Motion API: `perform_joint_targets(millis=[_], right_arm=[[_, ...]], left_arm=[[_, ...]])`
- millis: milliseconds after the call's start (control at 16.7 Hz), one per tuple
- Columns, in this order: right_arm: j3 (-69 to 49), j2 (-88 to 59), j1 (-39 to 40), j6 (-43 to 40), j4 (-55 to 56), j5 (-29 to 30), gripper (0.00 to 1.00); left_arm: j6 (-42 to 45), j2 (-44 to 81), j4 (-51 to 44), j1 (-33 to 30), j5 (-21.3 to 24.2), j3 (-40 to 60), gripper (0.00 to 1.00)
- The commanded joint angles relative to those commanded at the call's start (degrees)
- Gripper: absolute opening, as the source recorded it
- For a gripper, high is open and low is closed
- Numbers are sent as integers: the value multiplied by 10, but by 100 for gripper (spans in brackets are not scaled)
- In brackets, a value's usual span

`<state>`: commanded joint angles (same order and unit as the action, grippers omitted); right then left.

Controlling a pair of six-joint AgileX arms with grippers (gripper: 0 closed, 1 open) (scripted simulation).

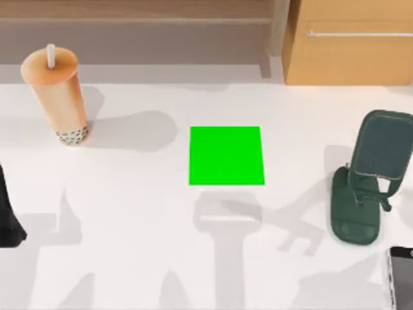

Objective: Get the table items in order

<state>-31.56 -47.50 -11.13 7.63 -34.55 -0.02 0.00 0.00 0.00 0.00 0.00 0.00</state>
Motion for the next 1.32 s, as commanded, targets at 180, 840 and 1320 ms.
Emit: perform_joint_targets(millis=[180,840,1320], right_arm=[[-92,-133,-32,21,-100,0,100],[-256,-375,-88,59,-276,0,100],[-212,-402,-86,61,-207,0,100]], left_arm=[[0,0,0,0,0,0,100],[0,0,0,0,0,0,100],[0,0,0,0,0,0,100]])
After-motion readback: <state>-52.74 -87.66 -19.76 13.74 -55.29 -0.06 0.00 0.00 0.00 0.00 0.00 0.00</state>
